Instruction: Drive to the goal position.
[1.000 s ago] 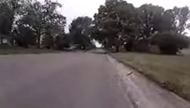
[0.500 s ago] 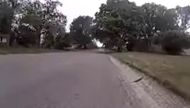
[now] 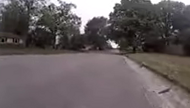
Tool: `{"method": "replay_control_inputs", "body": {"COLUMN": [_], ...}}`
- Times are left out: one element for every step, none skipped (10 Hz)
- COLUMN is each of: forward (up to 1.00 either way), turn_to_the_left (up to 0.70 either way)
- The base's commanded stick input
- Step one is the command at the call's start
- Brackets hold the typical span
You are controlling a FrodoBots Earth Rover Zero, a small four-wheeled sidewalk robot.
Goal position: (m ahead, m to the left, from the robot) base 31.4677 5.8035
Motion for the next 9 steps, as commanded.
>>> {"method": "replay_control_inputs", "body": {"forward": [1.0, 1.0, 1.0, 1.0, 1.0, 1.0, 1.0, 1.0, 1.0], "turn_to_the_left": [0.4, 0.37, 0.35, 0.4, 0.4, 0.4, 0.4, 0.4, 0.4]}}
